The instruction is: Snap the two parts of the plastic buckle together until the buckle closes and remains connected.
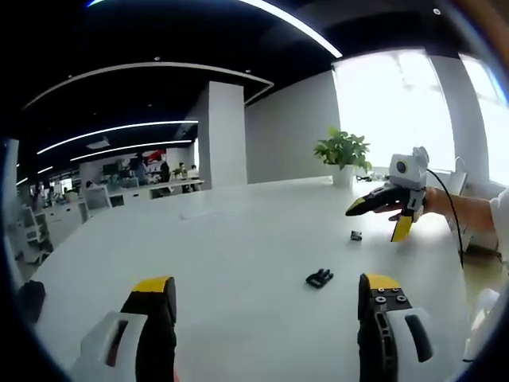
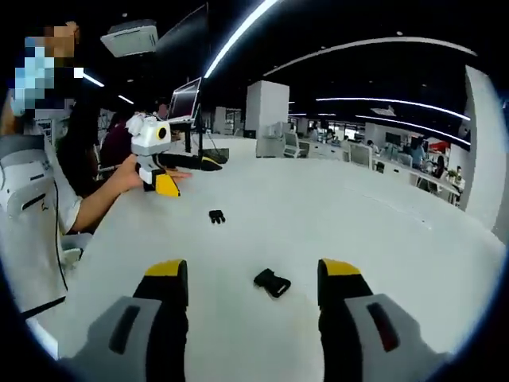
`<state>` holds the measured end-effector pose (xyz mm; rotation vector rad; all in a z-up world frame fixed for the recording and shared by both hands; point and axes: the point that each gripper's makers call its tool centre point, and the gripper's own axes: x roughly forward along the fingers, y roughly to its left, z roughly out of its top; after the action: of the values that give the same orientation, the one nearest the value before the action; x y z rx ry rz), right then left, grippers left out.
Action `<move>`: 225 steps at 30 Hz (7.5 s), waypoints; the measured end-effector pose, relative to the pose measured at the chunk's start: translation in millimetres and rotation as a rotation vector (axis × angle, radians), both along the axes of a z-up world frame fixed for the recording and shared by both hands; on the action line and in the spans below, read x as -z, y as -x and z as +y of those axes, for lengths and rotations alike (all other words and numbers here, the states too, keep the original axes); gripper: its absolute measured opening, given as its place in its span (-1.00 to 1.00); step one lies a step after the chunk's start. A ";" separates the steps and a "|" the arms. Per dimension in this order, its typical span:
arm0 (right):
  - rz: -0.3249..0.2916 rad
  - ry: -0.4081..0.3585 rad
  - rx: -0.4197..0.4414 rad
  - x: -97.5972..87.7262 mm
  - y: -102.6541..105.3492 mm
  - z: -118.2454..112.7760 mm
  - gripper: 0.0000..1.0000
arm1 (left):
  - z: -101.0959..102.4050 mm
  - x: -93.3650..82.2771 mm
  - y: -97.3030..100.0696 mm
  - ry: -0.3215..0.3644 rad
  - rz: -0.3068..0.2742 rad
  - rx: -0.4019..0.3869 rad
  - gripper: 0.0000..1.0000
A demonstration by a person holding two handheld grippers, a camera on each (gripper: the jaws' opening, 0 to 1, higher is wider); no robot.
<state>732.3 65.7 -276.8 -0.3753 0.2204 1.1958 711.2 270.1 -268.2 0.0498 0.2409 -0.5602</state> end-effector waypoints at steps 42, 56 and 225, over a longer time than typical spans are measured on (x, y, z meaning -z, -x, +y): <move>0.158 -0.030 -0.112 16.6 -10.2 8.1 -0.45 | -0.4 0.0 -0.9 0.002 0.005 0.002 0.94; 0.123 -0.005 -0.101 16.0 -7.3 2.0 -0.57 | -1.2 1.0 -0.8 -0.006 0.008 0.005 0.94; 0.049 0.013 -0.280 9.4 36.8 61.3 -0.76 | -83.2 21.2 3.8 -0.091 0.069 0.520 -0.50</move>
<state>695.5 126.9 -286.2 -0.3969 0.2230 1.4812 707.5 186.9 -289.4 0.1853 0.3234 -1.0695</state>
